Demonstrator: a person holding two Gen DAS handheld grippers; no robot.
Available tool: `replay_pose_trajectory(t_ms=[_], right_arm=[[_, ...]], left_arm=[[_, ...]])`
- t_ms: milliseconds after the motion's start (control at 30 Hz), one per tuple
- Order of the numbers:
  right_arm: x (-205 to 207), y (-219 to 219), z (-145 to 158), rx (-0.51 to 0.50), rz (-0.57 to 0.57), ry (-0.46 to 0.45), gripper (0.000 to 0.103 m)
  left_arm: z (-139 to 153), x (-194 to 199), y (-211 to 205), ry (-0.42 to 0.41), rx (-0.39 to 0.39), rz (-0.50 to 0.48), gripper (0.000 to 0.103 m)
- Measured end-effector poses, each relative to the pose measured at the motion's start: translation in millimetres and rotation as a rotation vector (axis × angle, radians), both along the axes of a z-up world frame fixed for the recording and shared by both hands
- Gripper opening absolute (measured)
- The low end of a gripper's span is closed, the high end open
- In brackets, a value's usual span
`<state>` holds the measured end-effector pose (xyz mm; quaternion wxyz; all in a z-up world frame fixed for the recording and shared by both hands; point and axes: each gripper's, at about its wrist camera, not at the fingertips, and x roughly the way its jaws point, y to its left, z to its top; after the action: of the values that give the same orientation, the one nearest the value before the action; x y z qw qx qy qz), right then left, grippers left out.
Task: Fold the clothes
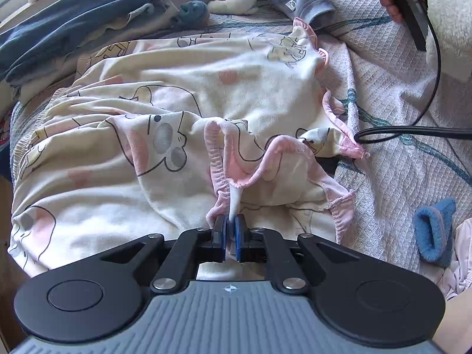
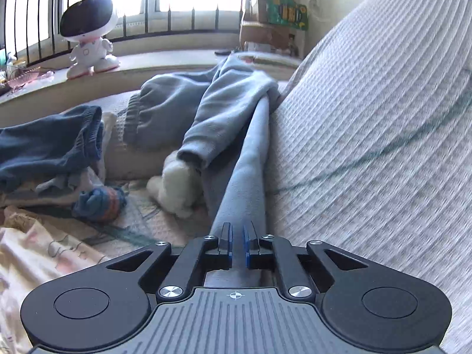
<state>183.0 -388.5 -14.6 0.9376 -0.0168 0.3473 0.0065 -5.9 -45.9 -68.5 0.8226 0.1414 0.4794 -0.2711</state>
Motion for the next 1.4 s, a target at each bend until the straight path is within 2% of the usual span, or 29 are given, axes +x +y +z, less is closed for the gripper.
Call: replay_pose_trajectory(t_ms=[67,167,300,367,467,533,567,633,667,733,767,800,867,967,1100,1167,1233,1300,1400], right_arm=[[-13,16,-1,0.020,0.095,0.070,0.013],[-54,49,1,0.056,0.297,0.160,0.014],[-117,97,13,0.095,0.565,0.211,0.017],[-139,118,16,0.099,0.664,0.220,0.031],[-150,149,17,0.073,0.764,0.200,0.043],[-149,167,11,0.030,0.813,0.207,0.050],[-148,176,3,-0.006,0.824,0.224,0.050],[-144,193,-17,-0.089,0.834,0.263,0.048],[-142,202,-27,-0.130,0.838,0.282,0.034],[-137,204,-38,-0.164,0.779,0.315,0.002],[-136,196,-36,-0.148,0.737,0.310,0.002],[-137,187,-31,-0.121,0.693,0.304,0.002],[-141,162,-15,-0.062,0.594,0.299,0.002],[-164,127,8,0.022,0.491,0.314,0.002],[-193,97,5,0.043,0.370,0.308,0.002],[-197,90,-6,0.057,0.302,0.263,0.005],[-194,90,-15,0.030,0.263,0.208,0.011],[-185,93,-17,0.004,0.235,0.156,0.012],[-172,96,-4,-0.004,0.194,0.110,0.023]], left_arm=[[1,-1,1,0.001,-0.009,-0.001,0.005],[2,0,1,-0.001,-0.013,-0.005,0.006],[11,0,14,0.012,-0.065,0.014,0.010],[16,-1,22,0.024,-0.099,0.024,0.014],[24,-10,33,0.048,-0.142,0.020,0.024],[25,-18,35,0.039,-0.134,0.020,0.034],[24,-21,34,0.032,-0.121,0.023,0.037],[22,-27,33,0.033,-0.117,0.015,0.037],[20,-29,32,0.041,-0.122,0.004,0.037],[16,-33,28,0.067,-0.134,-0.032,0.033],[13,-36,25,0.082,-0.136,-0.056,0.030],[9,-37,22,0.103,-0.136,-0.081,0.014],[2,-43,16,0.141,-0.101,-0.133,0.002],[-2,-53,13,0.173,-0.048,-0.199,0.000],[5,-64,25,0.200,-0.018,-0.227,0.000],[10,-69,31,0.198,-0.010,-0.238,0.000],[11,-71,34,0.186,0.004,-0.236,0.000],[11,-69,37,0.171,0.008,-0.208,0.000],[9,-67,41,0.171,-0.019,-0.169,0.001]])
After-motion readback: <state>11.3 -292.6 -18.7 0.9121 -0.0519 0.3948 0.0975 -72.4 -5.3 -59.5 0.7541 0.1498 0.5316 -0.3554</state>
